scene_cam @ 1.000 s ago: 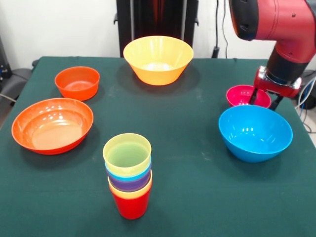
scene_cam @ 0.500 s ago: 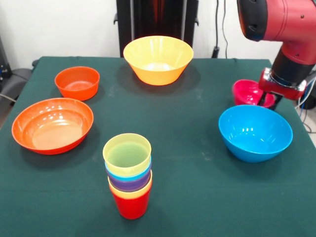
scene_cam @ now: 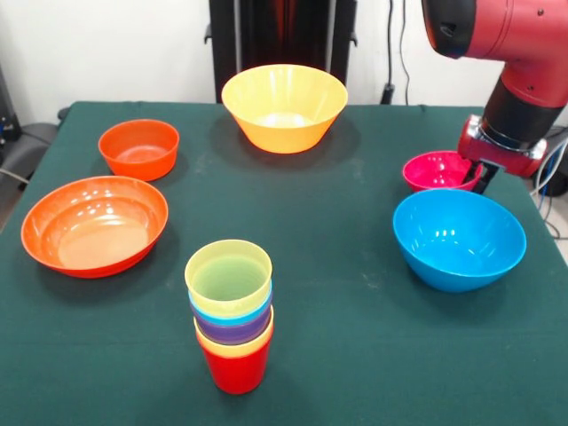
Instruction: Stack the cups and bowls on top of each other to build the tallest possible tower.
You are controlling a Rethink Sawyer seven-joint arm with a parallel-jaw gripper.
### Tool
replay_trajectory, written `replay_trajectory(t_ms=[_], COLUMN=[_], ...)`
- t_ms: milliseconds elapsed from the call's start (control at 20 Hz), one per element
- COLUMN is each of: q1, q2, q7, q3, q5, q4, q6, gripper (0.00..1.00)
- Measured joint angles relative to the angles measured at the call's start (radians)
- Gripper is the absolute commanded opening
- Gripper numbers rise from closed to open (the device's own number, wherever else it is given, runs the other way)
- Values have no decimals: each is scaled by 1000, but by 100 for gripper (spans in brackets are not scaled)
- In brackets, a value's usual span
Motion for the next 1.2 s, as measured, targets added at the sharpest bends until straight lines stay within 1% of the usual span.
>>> replay_trajectory(t_ms=[450,700,1100,1200], q1=[0,0,5,11], q2=[-9,-16,-49,-64], q7=[0,0,0,0], q3=[-8,-31,-88,-114], q5=[0,0,-8,-22], q4=[0,0,-7,-19], q6=[0,14,131,188], gripper=[0,0,0,0])
